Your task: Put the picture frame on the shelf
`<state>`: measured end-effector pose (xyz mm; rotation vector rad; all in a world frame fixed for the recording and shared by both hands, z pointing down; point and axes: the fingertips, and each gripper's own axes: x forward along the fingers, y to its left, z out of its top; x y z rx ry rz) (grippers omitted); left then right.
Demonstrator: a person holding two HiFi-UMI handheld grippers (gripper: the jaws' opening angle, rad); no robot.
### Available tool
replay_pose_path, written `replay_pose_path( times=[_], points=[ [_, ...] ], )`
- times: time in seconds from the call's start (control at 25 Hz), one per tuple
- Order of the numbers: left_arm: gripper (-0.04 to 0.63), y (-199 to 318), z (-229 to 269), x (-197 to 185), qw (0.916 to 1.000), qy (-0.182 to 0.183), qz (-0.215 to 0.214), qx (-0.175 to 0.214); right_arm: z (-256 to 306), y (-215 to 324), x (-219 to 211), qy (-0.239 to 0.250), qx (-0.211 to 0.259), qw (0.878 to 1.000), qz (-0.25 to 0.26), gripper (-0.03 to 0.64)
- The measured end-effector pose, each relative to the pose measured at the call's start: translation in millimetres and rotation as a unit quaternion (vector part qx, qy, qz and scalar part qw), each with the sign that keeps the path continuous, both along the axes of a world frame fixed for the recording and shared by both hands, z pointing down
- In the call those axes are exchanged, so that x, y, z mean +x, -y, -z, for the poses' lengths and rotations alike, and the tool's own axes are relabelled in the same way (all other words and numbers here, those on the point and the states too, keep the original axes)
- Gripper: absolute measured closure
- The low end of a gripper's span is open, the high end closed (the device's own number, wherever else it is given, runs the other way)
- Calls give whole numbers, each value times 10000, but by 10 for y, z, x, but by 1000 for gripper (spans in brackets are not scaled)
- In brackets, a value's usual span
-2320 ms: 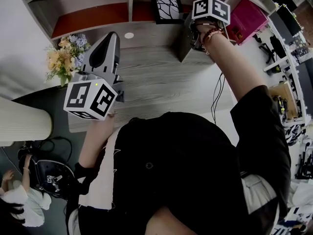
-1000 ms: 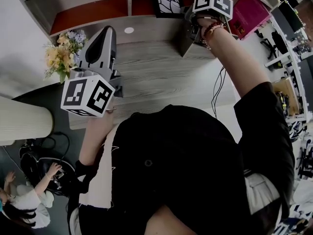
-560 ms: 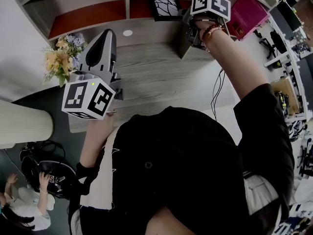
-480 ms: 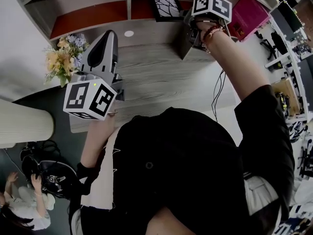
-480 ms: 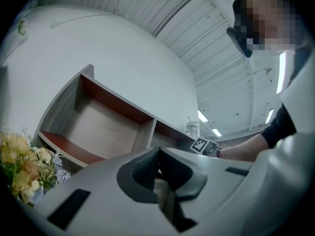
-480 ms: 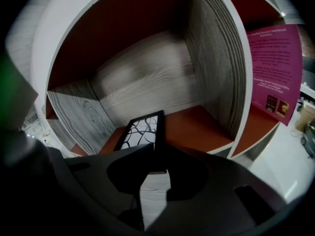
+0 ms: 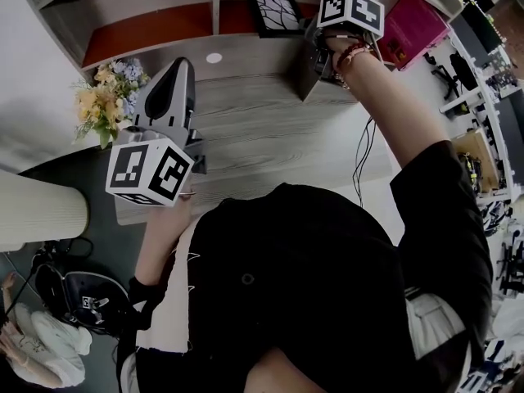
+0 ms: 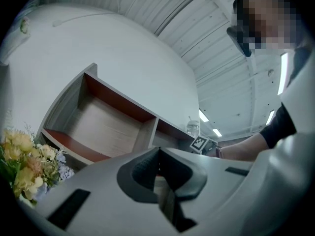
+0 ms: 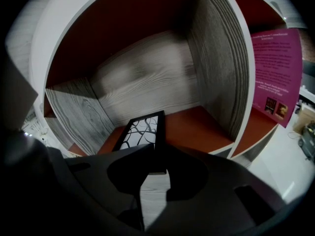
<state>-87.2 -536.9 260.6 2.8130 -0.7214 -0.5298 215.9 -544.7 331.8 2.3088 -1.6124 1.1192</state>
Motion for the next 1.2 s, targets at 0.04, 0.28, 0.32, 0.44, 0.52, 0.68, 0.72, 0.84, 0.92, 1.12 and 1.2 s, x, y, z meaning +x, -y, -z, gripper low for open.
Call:
replay_pose_path(
  times=[0.04, 0.28, 0.32, 0.44, 0.52, 0.68, 0.72, 0.84, 0.92, 1.12, 1.2],
  points=[
    [584, -2, -4, 1, 10000, 7, -8, -2, 4, 0, 1, -2, 0, 10000, -7, 538],
    [584, 8, 1, 5, 10000, -1, -29, -16, 9, 20, 26, -43, 1, 10000, -55, 538],
    [584, 5, 3, 14, 10000, 2, -35, -15, 8, 26, 29, -50, 9, 10000, -62, 537],
    [584, -9, -10, 59, 10000, 37, -71, -31, 4, 35, 30, -92, 33, 9999, -29, 537],
    [584, -22, -27, 96, 9999, 77, -88, -43, 0, 42, 27, -67, 85, 9999, 32, 535],
    [584, -77, -46, 189, 9998, 216, -57, -9, 1, 63, 5, 127, 375, 9987, 318, 520],
    [584, -110, -43, 223, 9996, 289, -33, 41, 12, 72, -1, 232, 490, 9976, 421, 514],
    [584, -242, 8, 332, 9985, 509, 3, 223, 90, 90, 17, 470, 895, 9926, 673, 499],
    [584, -299, 46, 374, 9988, 473, 1, 137, 175, 94, 44, 565, 1197, 9881, 781, 485],
    [584, -485, 11, 500, 9989, 432, 65, -162, 412, -171, 53, 625, 1831, 9775, 841, 511],
    [584, -564, 4, 543, 9988, 434, 127, -203, 514, -316, -16, 667, 2188, 9693, 904, 524]
  ],
)
